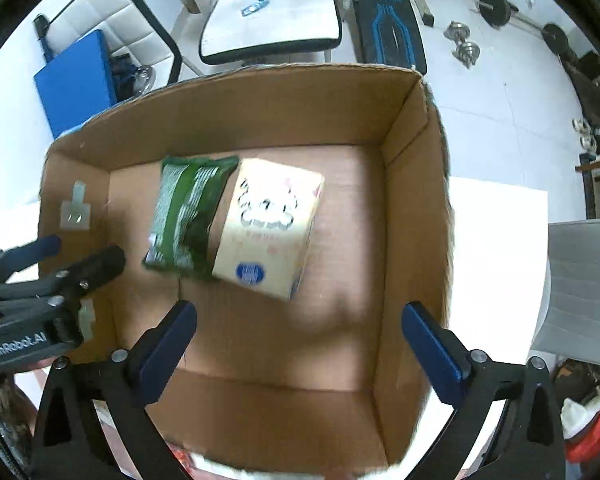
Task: Organize soft objects
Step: 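Move both tools back toward the remaining items on the table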
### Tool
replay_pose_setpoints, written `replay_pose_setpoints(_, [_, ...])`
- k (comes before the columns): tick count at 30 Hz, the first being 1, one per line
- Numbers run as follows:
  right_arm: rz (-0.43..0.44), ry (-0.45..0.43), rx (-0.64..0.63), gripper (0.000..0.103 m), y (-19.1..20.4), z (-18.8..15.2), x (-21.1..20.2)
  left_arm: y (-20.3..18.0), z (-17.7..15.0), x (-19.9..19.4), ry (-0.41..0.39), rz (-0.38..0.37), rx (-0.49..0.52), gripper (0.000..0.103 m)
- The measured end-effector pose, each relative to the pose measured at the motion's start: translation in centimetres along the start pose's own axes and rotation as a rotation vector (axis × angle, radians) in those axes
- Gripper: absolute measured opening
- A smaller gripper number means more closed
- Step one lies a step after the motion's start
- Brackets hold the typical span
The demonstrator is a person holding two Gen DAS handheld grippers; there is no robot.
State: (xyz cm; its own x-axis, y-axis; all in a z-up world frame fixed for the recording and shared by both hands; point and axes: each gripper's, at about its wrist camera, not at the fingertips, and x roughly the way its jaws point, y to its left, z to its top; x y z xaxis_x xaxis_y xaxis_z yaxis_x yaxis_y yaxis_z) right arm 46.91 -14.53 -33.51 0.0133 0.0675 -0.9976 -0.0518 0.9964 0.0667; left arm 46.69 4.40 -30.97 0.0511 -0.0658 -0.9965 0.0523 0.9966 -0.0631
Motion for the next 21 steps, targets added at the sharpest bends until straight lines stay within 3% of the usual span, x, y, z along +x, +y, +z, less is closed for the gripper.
replay_pose_setpoints(9, [0.048,-0.116,-0.01,0.103,1.0,-5.5,-5.6,-0.4,-4.7,-6.4,-0.149,0.057,-0.018,0.102])
replay_pose_setpoints(12, [0.076,-0.169,0.014,0.103,0.8,-8.7,-7.8,-0.2,-8.7,-9.3,-0.222,0.079,-0.043,0.102])
replay_pose_setpoints(15, [0.107,-0.187,0.072,0.103,-0.6,-12.5,-8.5,0.5,-12.8,-9.6,-0.253,0.109,-0.069,0.102])
replay_pose_setpoints(18, [0.123,-0.185,0.194,0.103,-3.1,-17.0,-6.9,2.6,-17.0,-7.2,-0.203,0.109,-0.138,0.102])
replay_pose_setpoints(21, [0.227,-0.108,0.394,0.103,-6.7,-20.2,-2.4,4.6,-19.8,-3.1,-0.087,0.059,-0.227,0.102])
